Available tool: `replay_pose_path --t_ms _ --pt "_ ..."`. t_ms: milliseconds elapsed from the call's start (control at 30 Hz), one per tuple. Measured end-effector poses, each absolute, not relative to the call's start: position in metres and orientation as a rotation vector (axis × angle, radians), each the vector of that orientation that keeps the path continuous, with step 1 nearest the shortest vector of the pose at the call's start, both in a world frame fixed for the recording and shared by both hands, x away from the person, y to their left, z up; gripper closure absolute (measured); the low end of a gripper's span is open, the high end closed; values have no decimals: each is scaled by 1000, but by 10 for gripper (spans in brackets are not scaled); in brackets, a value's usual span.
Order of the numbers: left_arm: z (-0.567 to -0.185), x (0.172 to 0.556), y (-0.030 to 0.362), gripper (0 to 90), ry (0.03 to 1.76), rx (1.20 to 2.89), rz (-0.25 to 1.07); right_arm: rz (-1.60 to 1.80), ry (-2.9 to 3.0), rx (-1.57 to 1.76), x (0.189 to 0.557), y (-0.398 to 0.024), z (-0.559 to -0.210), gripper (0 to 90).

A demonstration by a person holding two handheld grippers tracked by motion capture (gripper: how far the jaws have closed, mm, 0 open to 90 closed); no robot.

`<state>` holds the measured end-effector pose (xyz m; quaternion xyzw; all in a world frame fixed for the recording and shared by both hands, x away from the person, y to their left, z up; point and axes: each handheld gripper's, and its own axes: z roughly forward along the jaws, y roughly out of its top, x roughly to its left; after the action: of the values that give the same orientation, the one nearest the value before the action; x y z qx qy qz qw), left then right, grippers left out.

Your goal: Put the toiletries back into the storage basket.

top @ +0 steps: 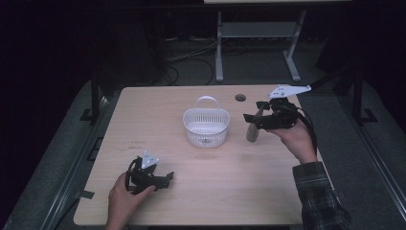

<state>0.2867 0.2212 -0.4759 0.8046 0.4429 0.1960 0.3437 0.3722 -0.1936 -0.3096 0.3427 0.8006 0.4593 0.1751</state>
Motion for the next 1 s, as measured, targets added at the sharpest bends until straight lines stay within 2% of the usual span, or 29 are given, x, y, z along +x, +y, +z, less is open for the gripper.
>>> replay_pose_path --t_ms 1000 --pt "-476 287 221 125 1151 2090 509 1350 2260 924 385 -174 -284 301"
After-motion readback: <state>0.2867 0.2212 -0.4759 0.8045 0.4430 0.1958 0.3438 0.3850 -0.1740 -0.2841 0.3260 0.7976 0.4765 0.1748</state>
